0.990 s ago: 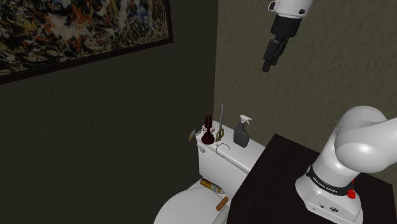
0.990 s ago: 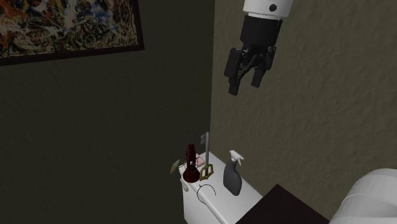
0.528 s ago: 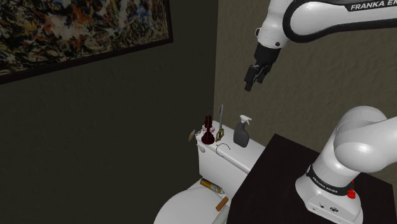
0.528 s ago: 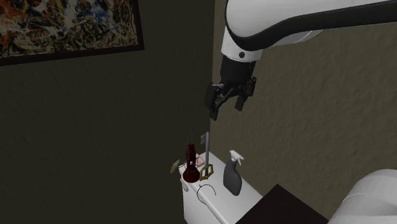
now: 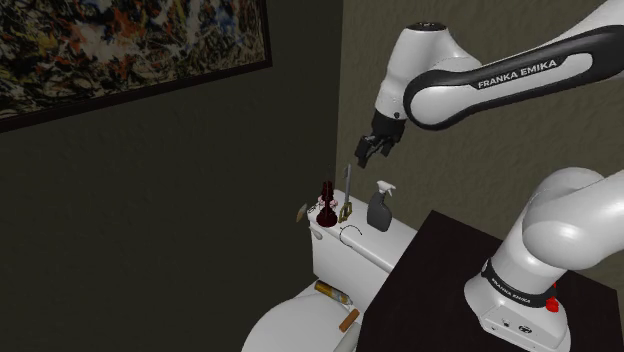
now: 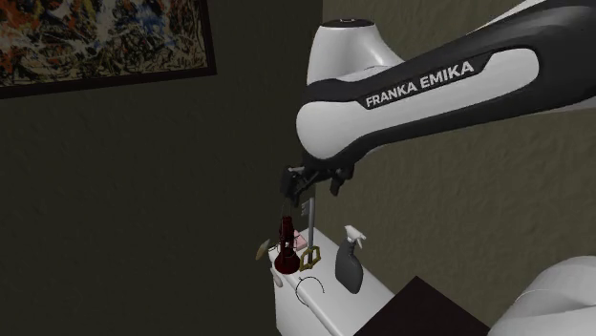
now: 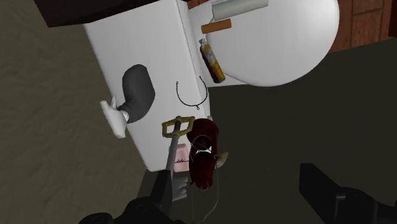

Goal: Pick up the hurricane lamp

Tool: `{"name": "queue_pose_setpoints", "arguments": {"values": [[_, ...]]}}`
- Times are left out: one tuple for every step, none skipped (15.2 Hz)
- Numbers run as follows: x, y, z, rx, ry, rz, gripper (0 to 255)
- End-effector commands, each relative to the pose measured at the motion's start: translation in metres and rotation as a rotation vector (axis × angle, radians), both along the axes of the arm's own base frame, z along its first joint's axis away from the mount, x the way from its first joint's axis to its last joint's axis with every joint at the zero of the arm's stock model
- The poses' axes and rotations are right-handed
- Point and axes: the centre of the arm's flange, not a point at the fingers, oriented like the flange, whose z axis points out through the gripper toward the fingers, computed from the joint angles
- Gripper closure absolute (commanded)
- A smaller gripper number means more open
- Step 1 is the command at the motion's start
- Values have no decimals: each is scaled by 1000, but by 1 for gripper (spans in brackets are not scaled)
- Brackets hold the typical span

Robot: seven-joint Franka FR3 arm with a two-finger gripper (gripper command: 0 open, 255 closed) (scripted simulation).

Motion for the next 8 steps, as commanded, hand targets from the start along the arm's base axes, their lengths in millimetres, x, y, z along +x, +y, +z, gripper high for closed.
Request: {"name": "queue_pose_setpoints", "arguments": {"values": [[13, 3, -22, -8, -21, -40, 0], [19, 4, -33, -13, -29, -60, 0], [26, 6, -44, -17, -37, -79, 0], [32, 7, -56, -22, -45, -98, 0], [39, 9, -67, -27, -53, -118, 0], [46, 10, -78, -32, -61, -137, 0], [53, 11, -89, -36, -69, -156, 0], [60, 11, -100, -41, -77, -175, 0]]}}
